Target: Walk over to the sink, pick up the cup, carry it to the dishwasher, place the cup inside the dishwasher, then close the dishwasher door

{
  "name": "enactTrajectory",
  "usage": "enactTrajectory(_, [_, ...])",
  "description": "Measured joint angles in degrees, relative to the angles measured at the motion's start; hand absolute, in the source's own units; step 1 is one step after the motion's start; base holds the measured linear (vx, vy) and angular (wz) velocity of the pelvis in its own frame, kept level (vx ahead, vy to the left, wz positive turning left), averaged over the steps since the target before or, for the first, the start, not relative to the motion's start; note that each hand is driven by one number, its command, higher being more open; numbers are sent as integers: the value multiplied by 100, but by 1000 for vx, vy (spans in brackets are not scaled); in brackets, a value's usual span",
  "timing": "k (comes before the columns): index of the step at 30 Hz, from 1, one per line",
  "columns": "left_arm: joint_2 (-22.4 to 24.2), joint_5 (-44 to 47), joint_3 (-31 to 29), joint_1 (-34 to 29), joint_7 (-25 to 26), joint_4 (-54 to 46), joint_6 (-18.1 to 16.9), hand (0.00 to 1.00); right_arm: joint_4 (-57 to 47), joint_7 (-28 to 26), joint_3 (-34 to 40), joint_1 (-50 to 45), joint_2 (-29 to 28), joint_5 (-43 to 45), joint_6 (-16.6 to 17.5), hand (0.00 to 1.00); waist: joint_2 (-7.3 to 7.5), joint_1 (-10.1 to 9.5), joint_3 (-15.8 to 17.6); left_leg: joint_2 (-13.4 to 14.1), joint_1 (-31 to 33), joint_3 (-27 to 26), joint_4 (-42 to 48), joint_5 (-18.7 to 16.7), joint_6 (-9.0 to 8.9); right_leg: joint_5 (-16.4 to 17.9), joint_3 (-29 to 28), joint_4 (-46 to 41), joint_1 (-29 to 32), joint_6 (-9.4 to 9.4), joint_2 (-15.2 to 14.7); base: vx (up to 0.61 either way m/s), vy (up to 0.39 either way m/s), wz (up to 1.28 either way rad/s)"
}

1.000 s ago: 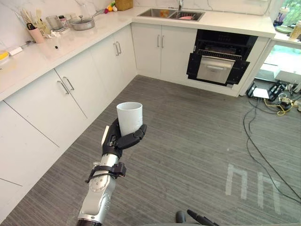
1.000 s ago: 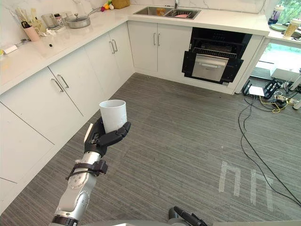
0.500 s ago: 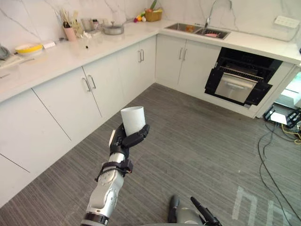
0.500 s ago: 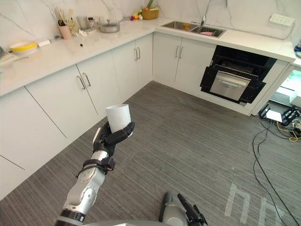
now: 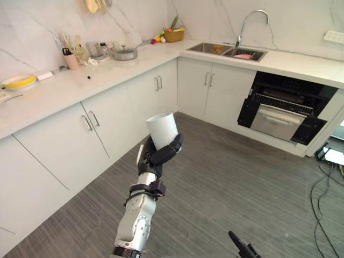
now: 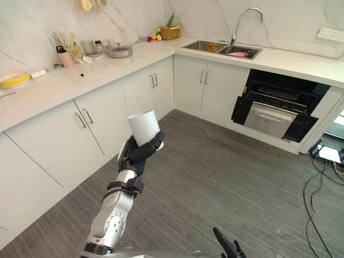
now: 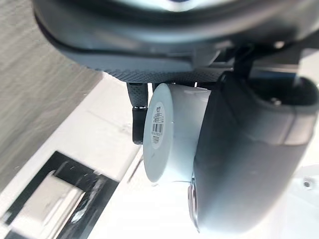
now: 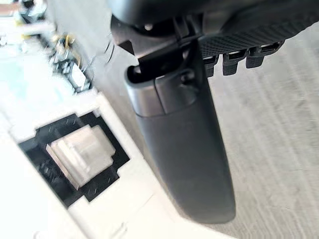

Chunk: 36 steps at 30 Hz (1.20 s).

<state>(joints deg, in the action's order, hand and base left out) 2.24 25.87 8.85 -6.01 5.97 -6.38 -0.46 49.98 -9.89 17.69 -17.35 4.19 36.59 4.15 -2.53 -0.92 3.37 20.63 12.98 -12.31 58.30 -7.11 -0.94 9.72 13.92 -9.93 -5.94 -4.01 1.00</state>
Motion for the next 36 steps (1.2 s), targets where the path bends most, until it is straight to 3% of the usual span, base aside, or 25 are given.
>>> enactTrajectory(2, [-8, -2, -242, -312, -22, -357, -12, 0, -246, -10, -286, 252, 136, -3, 89, 100, 13, -97, -7, -186, 172, -285, -1555, -213, -3, 174, -185, 41, -179, 81, -76, 406, 49, -49])
enactTrajectory(3, [-36, -32, -354, -557, -43, -541, -92, 0, -498, -10, -527, 500, 230, 9, 247, 100, 28, -173, -14, -556, 225, -274, -3320, -77, -137, 347, -331, 37, -291, 195, -211, 464, 117, -41])
enactTrajectory(5, [-42, -247, -409, -762, -23, -684, -169, 0, -731, -9, -677, 738, 302, 54, 417, 100, 16, -302, -18, -737, 369, -196, -4487, 132, -330, 535, -495, 21, -366, 345, -282, 509, 174, -50])
enactTrajectory(6, [-89, -454, -424, -835, 30, -702, -301, 0, -807, -24, -766, 946, 311, 113, 497, 100, 14, -379, -20, -771, 513, -193, -4775, 201, -441, 704, -615, 23, -524, 500, -295, 681, 297, -61])
enactTrajectory(7, [-225, -582, -479, -836, 40, -597, -431, 0, -774, 2, -921, 1128, 270, 270, 534, 100, 86, -414, -69, -875, 482, -131, -4626, 702, -426, 878, -724, 15, -760, 715, -439, 576, 261, -53])
enactTrajectory(8, [-312, -647, -507, -836, 43, -522, -483, 0, -773, 21, -986, 1170, 211, 291, 529, 100, 247, -420, -142, -985, 466, -121, -4500, 801, -402, 962, -763, -41, -819, 778, -569, 636, 221, -39])
enactTrajectory(10, [-368, -810, -661, -837, 95, -420, -542, 0, -800, 29, -1111, 1273, 194, 405, 513, 100, 363, -303, -206, -1212, 452, 137, -3945, 890, -88, 760, -869, -694, -768, 1009, -853, 648, 214, -16])
enactTrajectory(11, [-399, -929, -685, -801, 144, -422, -617, 0, -756, 71, -1105, 1261, 163, 410, 460, 100, 520, -282, -184, -1306, 330, 94, -3471, 717, 54, 706, -897, -1355, -760, 1032, -1035, 686, 266, -6])
enactTrajectory(13, [-461, -1173, -706, -726, 255, -422, -631, 0, -707, 132, -1054, 1240, 149, 404, 321, 100, 673, -254, -176, -1467, -110, -19, -3288, 224, 134, 32, -731, -2589, -493, 1229, -1368, 667, 236, -11])
enactTrajectory(14, [-509, -1507, -699, -669, 420, -424, -632, 0, -710, 139, -1019, 1240, 101, 400, 319, 100, 733, -224, -123, -1642, -603, -122, -3673, 150, 203, -747, -611, -3563, -148, 1309, -1721, 577, 188, -9])
enactTrajectory(16, [-582, -2112, -694, -580, 731, -426, -627, 0, -746, 164, -1031, 1247, 49, 349, 340, 100, 710, -71, -55, -1792, -1276, -139, -4210, 103, 250, -633, -392, -4987, 479, 1053, -2044, 506, 132, -3])
enactTrajectory(17, [-577, -2304, -692, -511, 869, -436, -628, 0, -806, 265, -1049, 1219, -7, 200, 395, 100, 606, -28, 41, -1767, -1704, -119, -4491, 52, 235, -358, -254, -5488, 828, 776, -1990, 476, 40, 3])
enactTrajectory(19, [-624, -2383, -655, -347, 982, -454, -628, 0, -1122, 391, -1101, 1072, -143, 120, 422, 100, 582, 49, 132, -1747, -2029, -47, -4683, -175, 232, -109, -156, -5534, 1518, 629, -1801, 356, -13, 10])
enactTrajectory(20, [-667, -2381, -593, -268, 1000, -456, -629, 0, -1412, 430, -1108, 923, -229, 73, 436, 100, 600, 78, 153, -1730, -2077, 27, -4659, -300, 205, -13, -156, -5231, 1890, 594, -1669, 253, -116, 46])
enactTrajectory(22, [-684, -2369, -395, -247, 916, -456, -628, 0, -2011, 489, -1106, 576, -348, -82, 436, 100, 534, 257, 233, -1574, -2247, 288, -4638, -522, 43, 18, 116, -3288, 2237, 645, -1401, 435, -234, 61])
enactTrajectory(23, [-719, -2336, -260, -252, 828, -459, -628, 0, -2213, 493, -1107, 437, -381, -195, 441, 100, 582, 244, 251, -1538, -2431, 345, -4682, -651, -136, -377, 266, -1506, 2148, 825, -1269, 429, -246, 32])
enactTrajectory(24, [-752, -2278, -213, -255, 772, -468, -626, 0, -2309, 491, -1120, 385, -395, -253, 451, 100, 667, 225, 261, -1579, -2555, 352, -4678, -750, -203, -618, 368, -666, 2078, 849, -1248, 504, -260, 29])
enactTrajectory(25, [-743, -2197, -129, -328, 676, -434, -548, 0, -2504, 472, -1197, 245, -337, -309, 522, 100, 665, 229, 237, -1512, -2876, 406, -4536, -1090, -384, -1542, 460, -368, 1916, 446, -1200, 567, -260, 15])
enactTrajectory(26, [-665, -2163, -64, -372, 644, -434, -511, 0, -2537, 471, -1212, 226, -283, -312, 529, 100, 537, 221, 225, -1371, -2994, 391, -4529, -1162, -427, -1652, 489, -497, 1876, 352, -1117, 672, -273, 3])
enactTrajectory(27, [-495, -2065, 57, -415, 587, -431, -508, 0, -2619, 490, -1198, 247, -216, -315, 529, 100, 310, 171, 220, -1103, -3129, 346, -4474, -1243, -449, -1432, 488, -815, 1896, 177, -900, 614, -253, -22])
enactTrajectory(29, [-306, -1919, 228, -401, 493, -422, -522, 0, -2956, 581, -1235, 299, -230, -303, 528, 100, 180, 165, 182, -913, -3085, 252, -4121, -1096, -506, -948, 400, -1275, 2024, 145, -738, 439, -224, -29])
enactTrajectory(32, [-197, -1891, 510, -381, 440, -317, -586, 0, -3844, 719, -1194, 194, -387, -302, 539, 100, 126, 196, 168, -439, -2469, 254, -2250, -694, -502, -336, 421, -1656, 1881, 59, -473, 401, -210, -23])
enactTrajectory(33, [-124, -1908, 558, -379, 413, -263, -612, 0, -4062, 741, -1118, 140, -398, -301, 582, 100, 76, 188, 195, -219, -1967, 469, -1115, 59, -357, -105, 398, -1712, 1687, 49, -311, 308, -143, -23])
enactTrajectory(35, [-89, -2006, 555, -409, 516, -174, -611, 0, -4238, 753, -1047, 11, -384, -315, 637, 100, 6, 169, 163, 76, -1313, 754, 229, 1381, -451, 130, 312, -1496, 1171, -4, -34, 440, -121, -33])
enactTrajectory(36, [-94, -2158, 522, -389, 554, -152, -604, 0, -4245, 758, -935, -10, -383, -365, 675, 100, -34, 192, 143, 160, -768, 719, 982, 1038, -322, 274, 239, -1400, 901, -48, 51, 478, -77, -31])
